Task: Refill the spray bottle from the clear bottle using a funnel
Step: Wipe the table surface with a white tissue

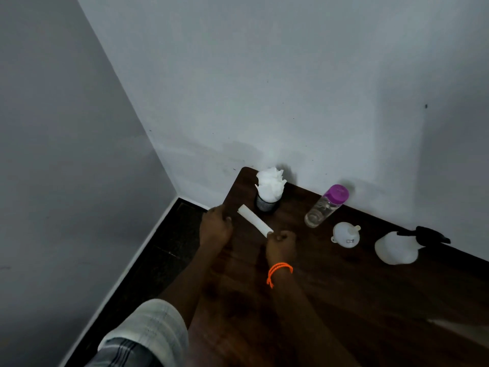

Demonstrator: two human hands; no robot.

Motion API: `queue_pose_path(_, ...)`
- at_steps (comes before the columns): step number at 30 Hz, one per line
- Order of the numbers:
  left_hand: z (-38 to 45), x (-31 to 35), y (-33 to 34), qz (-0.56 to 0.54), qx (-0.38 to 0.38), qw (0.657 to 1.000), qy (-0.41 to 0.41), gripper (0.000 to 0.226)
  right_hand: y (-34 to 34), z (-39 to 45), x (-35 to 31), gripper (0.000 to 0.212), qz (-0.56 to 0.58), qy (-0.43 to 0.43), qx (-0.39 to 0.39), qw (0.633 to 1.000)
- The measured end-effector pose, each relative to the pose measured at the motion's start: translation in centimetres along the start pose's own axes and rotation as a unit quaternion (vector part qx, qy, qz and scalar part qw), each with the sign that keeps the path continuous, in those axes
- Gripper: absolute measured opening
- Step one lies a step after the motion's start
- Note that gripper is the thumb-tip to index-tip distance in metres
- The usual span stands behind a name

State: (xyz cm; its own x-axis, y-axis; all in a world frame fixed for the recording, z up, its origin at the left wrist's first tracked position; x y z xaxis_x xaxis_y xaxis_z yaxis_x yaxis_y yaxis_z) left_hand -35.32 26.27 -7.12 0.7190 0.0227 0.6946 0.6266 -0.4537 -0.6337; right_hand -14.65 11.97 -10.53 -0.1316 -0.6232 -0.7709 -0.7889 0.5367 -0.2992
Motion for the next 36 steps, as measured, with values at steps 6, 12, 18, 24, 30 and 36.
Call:
queue_pose_path(6,0.6,-0.5,5.3,0.172,-0.100,0.976,0.086,0.070,4.8,-0.9,-1.5,0.052,-0.303,-0.164,-0.103,0.933)
queue_pose_path(12,2.8,1.5,8.0,0.363,-0.156,0.910,0.124,0.072,8.4,1.2,-0.3,0.067,-0.540,-0.163,-0.167,0.809)
queue_pose_path(18,4.7,0.9,8.0,0.416,-0.175,0.885,0.114,0.075,10.2,3.0,0.6,0.071,-0.563,-0.168,-0.188,0.787)
queue_pose_path(24,5.3,0.1,6.2,0.415,-0.157,0.893,0.077,0.081,11.7,3.1,-0.4,0.096,-0.567,-0.216,-0.183,0.773)
queue_pose_path(30,2.8,-2.2,5.5,0.387,-0.148,0.909,0.056,0.088,12.3,1.5,0.9,0.081,-0.559,-0.235,-0.192,0.772)
queue_pose_path(36,-1.0,-4.7,4.8,0.368,-0.151,0.917,0.022,0.095,13.3,-1.5,3.7,0.070,-0.573,-0.232,-0.199,0.760)
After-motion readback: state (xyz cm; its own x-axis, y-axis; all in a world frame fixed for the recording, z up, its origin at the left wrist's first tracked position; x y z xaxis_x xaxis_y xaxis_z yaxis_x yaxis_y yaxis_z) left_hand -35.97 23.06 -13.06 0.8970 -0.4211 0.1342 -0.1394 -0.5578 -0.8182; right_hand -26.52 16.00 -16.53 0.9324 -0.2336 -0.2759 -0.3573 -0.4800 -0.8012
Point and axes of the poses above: each hand's wrist, its own z-axis towards the middle knuckle, its own y-axis out of the palm, x = y × z, the point moved 10 cm from there along z, towards the middle knuckle, and after that the axes turned 15 degrees about -x, right-handed, at the moved point
